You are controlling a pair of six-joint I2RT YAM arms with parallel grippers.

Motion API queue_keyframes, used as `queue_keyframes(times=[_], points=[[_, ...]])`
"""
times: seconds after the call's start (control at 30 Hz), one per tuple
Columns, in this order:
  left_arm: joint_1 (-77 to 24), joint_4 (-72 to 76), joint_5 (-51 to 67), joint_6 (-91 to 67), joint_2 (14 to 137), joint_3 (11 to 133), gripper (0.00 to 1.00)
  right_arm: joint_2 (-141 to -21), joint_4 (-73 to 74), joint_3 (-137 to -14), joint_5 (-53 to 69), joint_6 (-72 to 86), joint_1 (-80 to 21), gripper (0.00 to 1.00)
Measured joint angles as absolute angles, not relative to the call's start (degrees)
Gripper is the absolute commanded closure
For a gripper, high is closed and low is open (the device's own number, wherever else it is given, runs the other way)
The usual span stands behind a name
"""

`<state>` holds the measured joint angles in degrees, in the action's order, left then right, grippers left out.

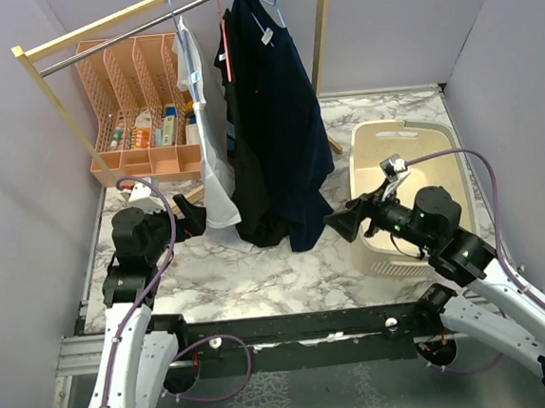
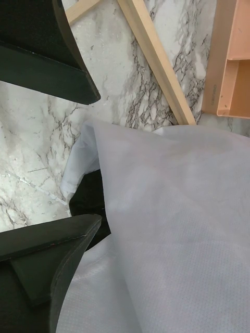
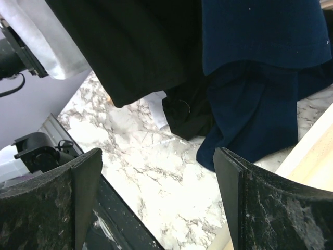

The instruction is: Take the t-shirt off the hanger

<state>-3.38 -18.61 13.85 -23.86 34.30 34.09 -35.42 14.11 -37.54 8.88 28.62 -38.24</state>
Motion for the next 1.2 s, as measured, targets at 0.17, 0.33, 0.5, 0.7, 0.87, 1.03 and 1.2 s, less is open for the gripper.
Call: queue_keyframes(times=[0.17, 0.33, 0.5, 0.7, 0.87, 1.03, 1.2], points=[[-3.4, -19.3, 13.3, -23.9, 34.2, 34.3, 0.11, -38.1, 16.5, -40.7, 9.3, 27.5, -38.2, 0.12], [-3.4, -19.8, 13.0, -23.9, 33.6, 34.4, 0.12, -38.5, 18.2, -43.8, 9.3, 26.2, -38.2, 0.11], [-3.4, -19.8, 12.8, -23.9, 33.2, 34.4, 0.12, -40.9, 20.5, -48.3, 9.2, 24.2, -38.2, 0.21], [-3.4, -19.8, 12.8, -23.9, 32.6, 34.4, 0.12, -51.7, 25.8, -65.9, 4.3, 20.5, -38.2, 0.35], [-3.4, -19.8, 12.8, -23.9, 31.8, 34.4, 0.12, -64.4, 27.6, -86.4, -4.1, 16.5, -38.2, 0.31], [-3.4, -19.8, 12.8, -23.9, 31.2, 34.4, 0.12, -79.1, 28.5, -103.1, -14.6, 11.2, -38.2, 0.31], [-3.4, -19.8, 12.8, -23.9, 30.9, 34.4, 0.13, -92.8, 28.2, -111.6, -20.6, 7.0, -38.2, 0.34]])
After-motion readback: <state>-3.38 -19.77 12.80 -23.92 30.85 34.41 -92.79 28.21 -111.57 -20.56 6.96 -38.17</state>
